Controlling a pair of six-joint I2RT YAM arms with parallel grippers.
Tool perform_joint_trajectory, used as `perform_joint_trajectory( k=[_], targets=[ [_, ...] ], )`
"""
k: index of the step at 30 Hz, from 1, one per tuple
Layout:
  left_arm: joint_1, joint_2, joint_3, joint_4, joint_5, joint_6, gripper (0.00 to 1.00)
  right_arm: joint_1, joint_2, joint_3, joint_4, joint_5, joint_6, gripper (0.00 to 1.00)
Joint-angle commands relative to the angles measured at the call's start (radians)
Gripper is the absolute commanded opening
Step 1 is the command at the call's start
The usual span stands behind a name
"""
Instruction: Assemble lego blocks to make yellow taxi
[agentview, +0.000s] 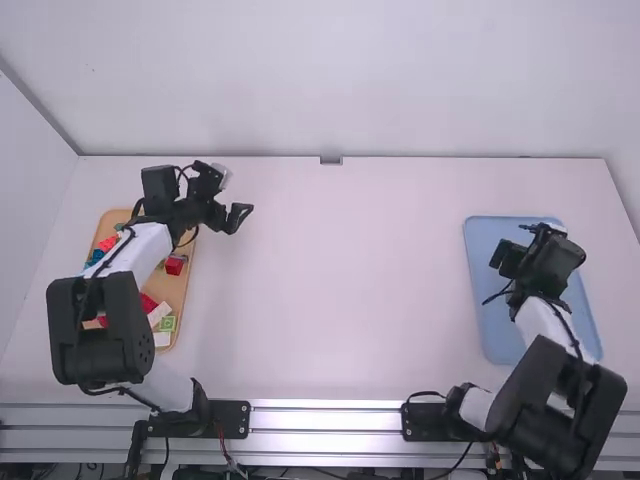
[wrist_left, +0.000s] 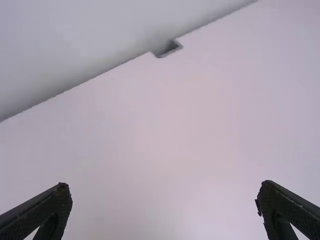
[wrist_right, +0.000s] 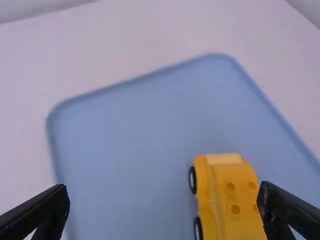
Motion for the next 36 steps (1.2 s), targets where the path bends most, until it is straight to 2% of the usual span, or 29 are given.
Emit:
perform_joint_trajectory(
  k=[1,9,15,24,28,36],
  targets=[
    [-0.006,-0.083,-0.007,0.006,-0.084,-0.140,0.99,0.045,-0.102,-0.003,-0.034,0.022,0.002,0.99],
    [-0.005,-0.263,-0.008,-0.064,-0.084,-0.140,0.99,0.201,-0.357,-0.004,-0.114,0.016,0.002,0.99],
    [-0.062,-0.319,-0.064,-0.021,-0.141,-0.197,0.93,0.260,-0.416,-0.062,-0.172,0.067,0.060,0.93],
    [-0.185,-0.442,-0.187,-0.021,-0.263,-0.320,0.81,0.395,-0.551,-0.197,-0.236,0.067,0.103,0.79],
    [-0.190,-0.520,-0.265,-0.021,-0.342,-0.398,0.73,0.482,-0.638,-0.285,-0.236,0.067,0.103,0.71],
    [-0.190,-0.699,-0.444,-0.021,-0.521,-0.418,0.55,0.482,-0.832,-0.478,-0.236,0.067,0.103,0.51]
  ],
)
